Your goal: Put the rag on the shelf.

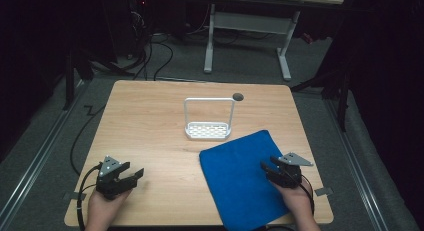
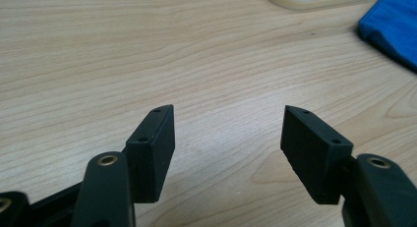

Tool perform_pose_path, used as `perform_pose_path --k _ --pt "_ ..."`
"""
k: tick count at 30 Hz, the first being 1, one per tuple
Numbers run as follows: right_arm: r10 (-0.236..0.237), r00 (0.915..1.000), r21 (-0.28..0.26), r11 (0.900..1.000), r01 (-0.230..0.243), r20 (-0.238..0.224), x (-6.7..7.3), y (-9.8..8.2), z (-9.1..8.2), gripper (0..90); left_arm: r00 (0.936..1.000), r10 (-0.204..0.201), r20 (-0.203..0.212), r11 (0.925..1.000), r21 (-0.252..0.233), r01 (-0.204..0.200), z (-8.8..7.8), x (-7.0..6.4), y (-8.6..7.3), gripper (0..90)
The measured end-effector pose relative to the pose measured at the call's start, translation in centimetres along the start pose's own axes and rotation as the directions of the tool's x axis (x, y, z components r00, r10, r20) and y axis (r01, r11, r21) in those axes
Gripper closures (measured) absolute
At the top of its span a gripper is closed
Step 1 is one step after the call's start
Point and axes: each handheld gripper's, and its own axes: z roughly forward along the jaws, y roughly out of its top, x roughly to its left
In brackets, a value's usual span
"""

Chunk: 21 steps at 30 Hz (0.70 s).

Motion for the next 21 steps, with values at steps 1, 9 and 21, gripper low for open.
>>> perform_pose_path --k 1,9,21 --pt "-0.002 1.0 -0.003 1.0 0.002 -0.004 0.1 0.0 0.0 51.5 1.0 0.005 0.002 1.0 -0.001 -0.005 0.1 -0.1 0.0 38.3" --pt "-0.024 0.9996 -0.028 0.999 0.024 -0.013 0.8 0.2 -0.6 50.1 0.9994 0.035 0.005 0.9993 0.013 -0.035 0.4 -0.8 0.1 38.1" --pt "-0.07 0.993 -0.033 0.997 0.067 -0.096 2.8 0.4 -0.6 53.0 0.9998 0.016 0.013 0.9997 0.018 -0.017 0.5 -0.6 0.1 38.8"
